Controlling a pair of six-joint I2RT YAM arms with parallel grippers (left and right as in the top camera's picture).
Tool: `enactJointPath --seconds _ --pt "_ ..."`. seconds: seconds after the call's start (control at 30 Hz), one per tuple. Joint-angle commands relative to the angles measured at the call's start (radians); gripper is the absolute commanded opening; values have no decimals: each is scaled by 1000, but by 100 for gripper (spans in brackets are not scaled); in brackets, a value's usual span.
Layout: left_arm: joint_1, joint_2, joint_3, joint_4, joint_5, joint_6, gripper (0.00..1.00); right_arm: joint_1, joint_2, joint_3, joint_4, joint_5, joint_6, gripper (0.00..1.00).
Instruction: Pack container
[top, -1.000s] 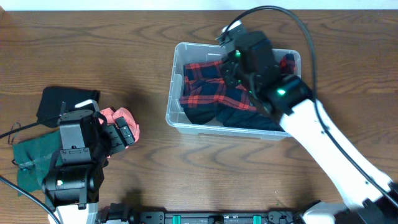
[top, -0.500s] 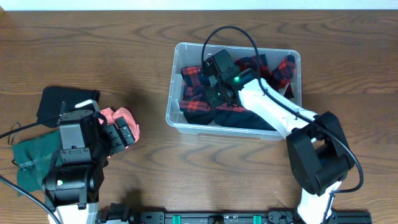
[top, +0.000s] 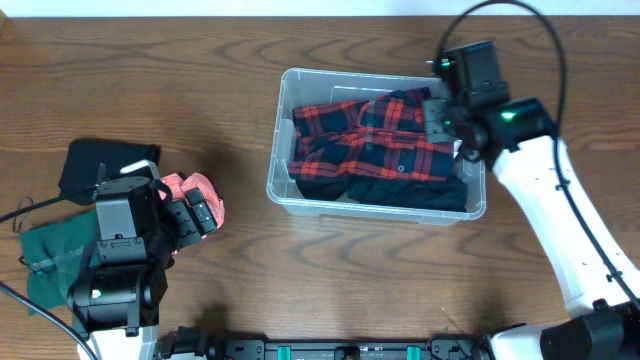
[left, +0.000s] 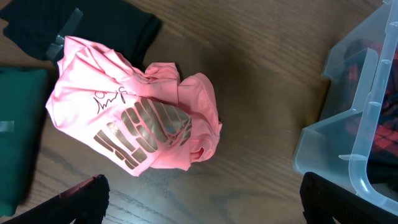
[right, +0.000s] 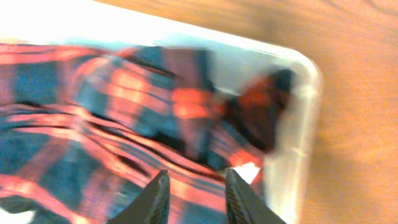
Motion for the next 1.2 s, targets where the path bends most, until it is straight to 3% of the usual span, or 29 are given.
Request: enactJointPath --seconds 0.0,0.37,0.63,0.73,0.87,1.07,1.17 --pt "6 2 17 0 -11 -10 98 -35 53 -69 -21 -17 35 25" --pt "6 2 17 0 -11 -10 98 -12 201 -349 194 -159 47 27" --pt "6 2 17 0 -11 -10 98 -13 211 -310 201 -119 5 34" --pt "6 2 17 0 -12 -10 98 -13 132 -204 141 -119 -12 42" --pt "6 2 17 16 -12 -10 98 -17 3 -95 96 -109 -80 78" --pt "14 8 20 19 -58 -11 98 -108 -108 -76 59 -55 -161 83" --pt "59 32 37 3 -72 -81 98 -173 -100 -80 -1 -55 -160 84"
